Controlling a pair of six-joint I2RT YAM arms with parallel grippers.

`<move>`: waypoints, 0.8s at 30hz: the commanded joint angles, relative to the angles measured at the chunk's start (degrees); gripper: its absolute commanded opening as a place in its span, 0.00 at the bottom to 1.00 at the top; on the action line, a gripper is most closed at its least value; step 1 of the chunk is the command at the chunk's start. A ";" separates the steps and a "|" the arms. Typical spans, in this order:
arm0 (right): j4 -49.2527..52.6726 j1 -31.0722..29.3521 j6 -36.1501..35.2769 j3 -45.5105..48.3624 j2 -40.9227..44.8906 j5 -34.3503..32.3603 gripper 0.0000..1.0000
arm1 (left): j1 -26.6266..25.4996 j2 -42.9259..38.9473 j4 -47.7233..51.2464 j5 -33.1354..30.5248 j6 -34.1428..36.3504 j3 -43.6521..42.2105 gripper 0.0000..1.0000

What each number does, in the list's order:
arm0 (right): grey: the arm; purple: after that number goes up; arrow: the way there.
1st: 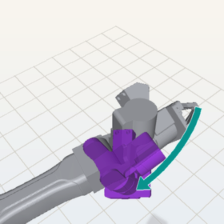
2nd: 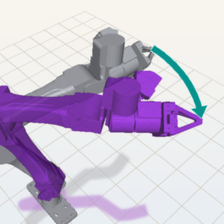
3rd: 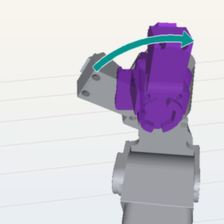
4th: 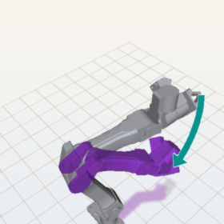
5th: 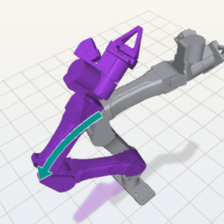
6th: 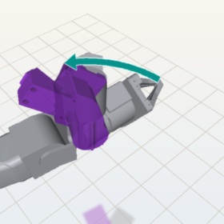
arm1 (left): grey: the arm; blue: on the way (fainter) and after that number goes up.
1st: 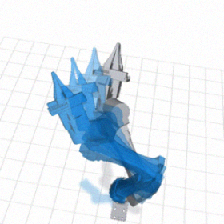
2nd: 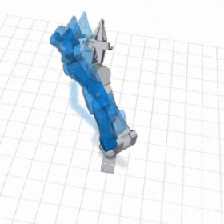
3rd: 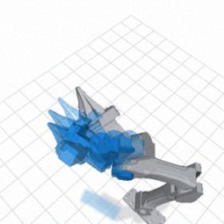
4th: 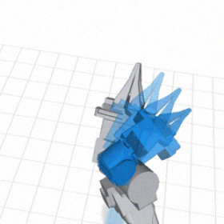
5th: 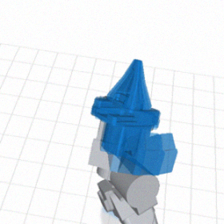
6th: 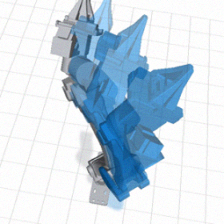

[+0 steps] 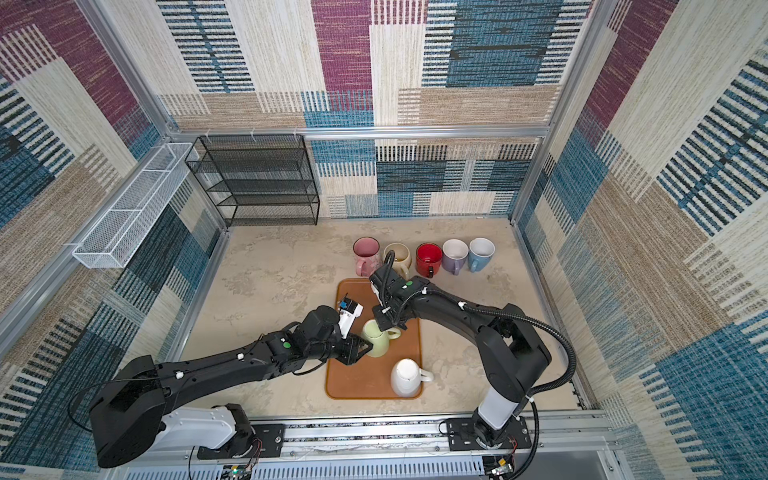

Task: Turn the mug right side up
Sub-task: 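Tip the green mug upright with the right gripper while the left gripper approaches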

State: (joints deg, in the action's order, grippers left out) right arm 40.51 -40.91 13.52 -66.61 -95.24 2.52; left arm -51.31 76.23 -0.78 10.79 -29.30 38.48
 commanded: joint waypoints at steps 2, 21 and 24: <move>-1.20 -0.05 1.17 0.76 1.00 -0.12 0.00 | 0.63 1.84 -1.63 -1.29 1.68 1.09 0.38; -1.11 2.51 1.60 1.60 1.71 -1.99 0.00 | 5.62 9.92 -2.73 -0.01 4.12 8.10 0.36; -1.45 3.62 1.51 1.73 2.24 -1.69 0.00 | 7.54 11.19 -3.90 1.51 3.28 8.48 0.36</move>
State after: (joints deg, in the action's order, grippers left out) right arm 40.32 -37.76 14.92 -65.04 -93.60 0.05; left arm -44.77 86.72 -1.89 10.87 -26.81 46.41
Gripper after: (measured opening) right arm 0.049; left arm 0.360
